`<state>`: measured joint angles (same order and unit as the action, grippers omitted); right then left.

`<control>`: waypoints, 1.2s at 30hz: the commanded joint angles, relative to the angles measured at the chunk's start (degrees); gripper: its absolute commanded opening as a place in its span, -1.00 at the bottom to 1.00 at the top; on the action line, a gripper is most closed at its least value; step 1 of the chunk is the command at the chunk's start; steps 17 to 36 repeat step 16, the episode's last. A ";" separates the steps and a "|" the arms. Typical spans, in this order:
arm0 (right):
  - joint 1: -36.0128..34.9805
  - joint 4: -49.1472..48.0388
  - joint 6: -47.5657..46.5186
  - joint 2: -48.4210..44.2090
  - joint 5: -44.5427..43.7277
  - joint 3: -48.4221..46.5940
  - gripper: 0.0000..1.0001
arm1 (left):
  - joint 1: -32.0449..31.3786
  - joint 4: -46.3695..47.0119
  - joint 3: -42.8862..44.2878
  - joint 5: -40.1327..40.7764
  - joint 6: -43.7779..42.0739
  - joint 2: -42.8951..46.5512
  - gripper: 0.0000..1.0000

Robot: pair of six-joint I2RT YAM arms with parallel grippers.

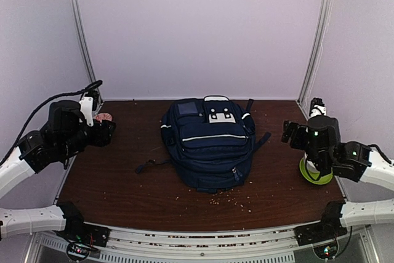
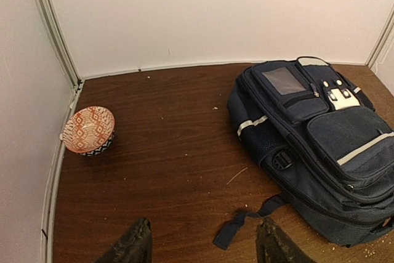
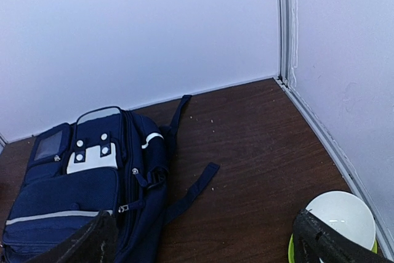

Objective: Pack the student bag
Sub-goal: Reset both arms

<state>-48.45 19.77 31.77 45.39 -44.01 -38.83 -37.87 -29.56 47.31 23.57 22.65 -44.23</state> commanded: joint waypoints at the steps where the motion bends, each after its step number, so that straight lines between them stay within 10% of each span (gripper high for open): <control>1: 0.34 -7.81 -5.48 -4.21 -1.68 1.47 0.99 | 0.07 4.40 -1.39 -0.43 -0.17 2.34 0.96; 36: 2.65 -6.72 -1.60 -11.84 6.37 7.87 0.99 | 0.07 6.20 -2.66 2.67 4.45 3.93 0.96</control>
